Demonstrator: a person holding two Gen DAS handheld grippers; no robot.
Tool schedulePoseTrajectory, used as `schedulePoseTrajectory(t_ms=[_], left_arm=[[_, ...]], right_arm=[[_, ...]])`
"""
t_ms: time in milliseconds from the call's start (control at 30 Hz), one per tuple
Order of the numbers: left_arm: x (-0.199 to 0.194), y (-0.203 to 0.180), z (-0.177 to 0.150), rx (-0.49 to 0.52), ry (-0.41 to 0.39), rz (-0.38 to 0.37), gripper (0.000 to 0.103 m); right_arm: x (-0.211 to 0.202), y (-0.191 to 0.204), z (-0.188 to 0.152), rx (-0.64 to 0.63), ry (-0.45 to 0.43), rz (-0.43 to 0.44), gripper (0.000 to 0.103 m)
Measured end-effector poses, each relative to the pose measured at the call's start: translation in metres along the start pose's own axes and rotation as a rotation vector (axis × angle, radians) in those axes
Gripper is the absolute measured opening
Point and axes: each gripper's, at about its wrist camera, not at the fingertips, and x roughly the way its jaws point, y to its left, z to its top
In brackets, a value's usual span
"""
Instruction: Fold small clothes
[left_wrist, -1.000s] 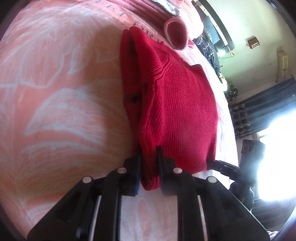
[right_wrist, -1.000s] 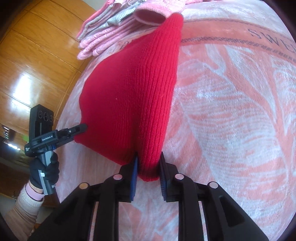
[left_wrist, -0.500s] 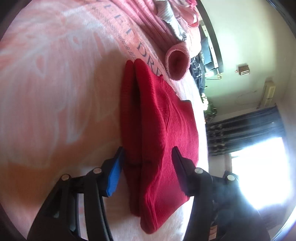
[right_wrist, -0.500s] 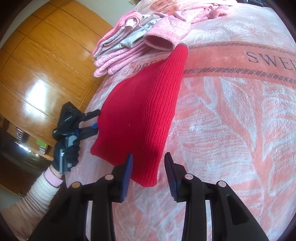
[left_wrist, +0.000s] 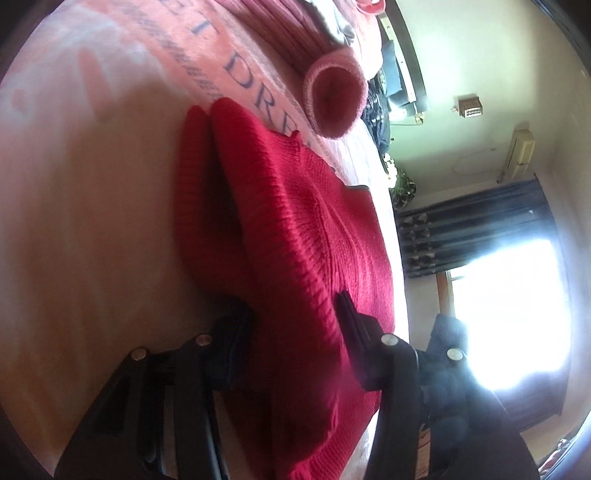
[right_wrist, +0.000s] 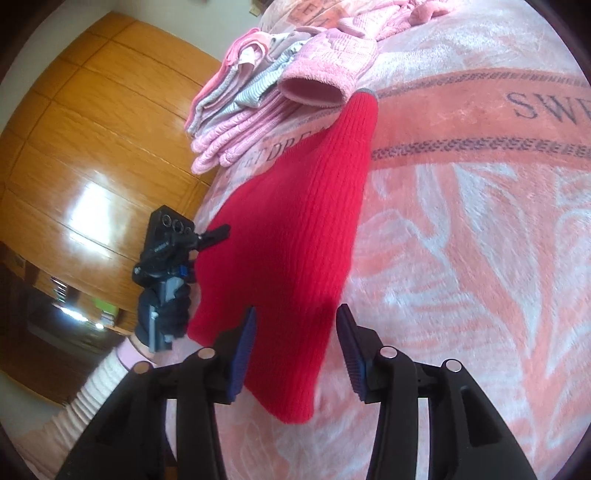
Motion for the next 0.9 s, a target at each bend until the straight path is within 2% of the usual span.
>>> schedulePoseTrajectory(t_ms=[67,133,267,400,433,500,567,733,900], left_arm=[[0.004,-0.003,0.0,0.017,0.009,-0.011,0.047],[0.006,-0.004,0.0,0.027,0.011,-0.027,0.049],[0.009,-0.008,0.0,0.054,0.015,-0.021,0.051],[0.015,-0.018,0.0,0.069,0.013,0.011,0.059],[0.015,-0.021,-0.001,0.076,0.008,0.031,0.057],[0.018,-0.022,-0.005,0.068,0.002,0.067,0.04],[0.018,-0.019,-0.007,0.007,-0.019,0.027,0.035],[0.023,-0.04,-0.019,-0.015,-0.034,-0.009,0.033],[0.049,-0.083,-0.047,-0.031,0.023,-0.047,0.032]], right_arm=[[0.006,-0.005,0.009,0.033,0.002,0.01,0.058],[0.014,-0.01,0.018,0.053,0.011,0.004,0.058],[0.04,-0.021,0.028,0.105,0.058,0.053,0.058],[0.054,-0.019,0.034,0.118,0.061,0.05,0.046],[0.055,-0.018,0.035,0.119,0.063,0.039,0.044],[0.052,-0.018,0.035,0.127,0.061,0.035,0.039],[0.047,-0.015,0.033,0.132,0.053,0.044,0.036],[0.018,0.006,0.03,0.095,0.041,0.031,0.033],[-0.036,0.01,0.017,0.1,0.028,0.006,0.033]])
